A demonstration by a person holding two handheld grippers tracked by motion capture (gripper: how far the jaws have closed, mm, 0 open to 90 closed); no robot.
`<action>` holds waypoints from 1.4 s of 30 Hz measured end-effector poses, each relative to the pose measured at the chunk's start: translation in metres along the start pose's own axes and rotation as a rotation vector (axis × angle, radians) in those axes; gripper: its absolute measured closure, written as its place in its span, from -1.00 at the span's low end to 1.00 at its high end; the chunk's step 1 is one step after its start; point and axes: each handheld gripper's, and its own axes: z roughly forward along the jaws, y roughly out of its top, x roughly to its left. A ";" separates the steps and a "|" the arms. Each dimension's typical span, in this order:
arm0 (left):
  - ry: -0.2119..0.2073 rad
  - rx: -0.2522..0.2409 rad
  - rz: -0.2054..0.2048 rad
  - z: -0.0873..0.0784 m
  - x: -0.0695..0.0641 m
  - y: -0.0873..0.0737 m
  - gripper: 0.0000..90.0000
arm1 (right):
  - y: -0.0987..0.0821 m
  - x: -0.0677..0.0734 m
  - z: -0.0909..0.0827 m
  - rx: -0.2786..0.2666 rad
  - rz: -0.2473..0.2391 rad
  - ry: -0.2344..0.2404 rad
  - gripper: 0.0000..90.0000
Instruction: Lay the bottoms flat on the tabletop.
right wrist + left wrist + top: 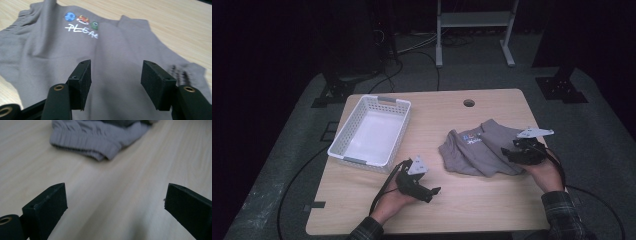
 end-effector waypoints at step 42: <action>0.001 0.123 0.063 0.033 0.022 0.019 0.75 | -0.020 -0.015 0.023 0.195 0.005 -0.027 0.94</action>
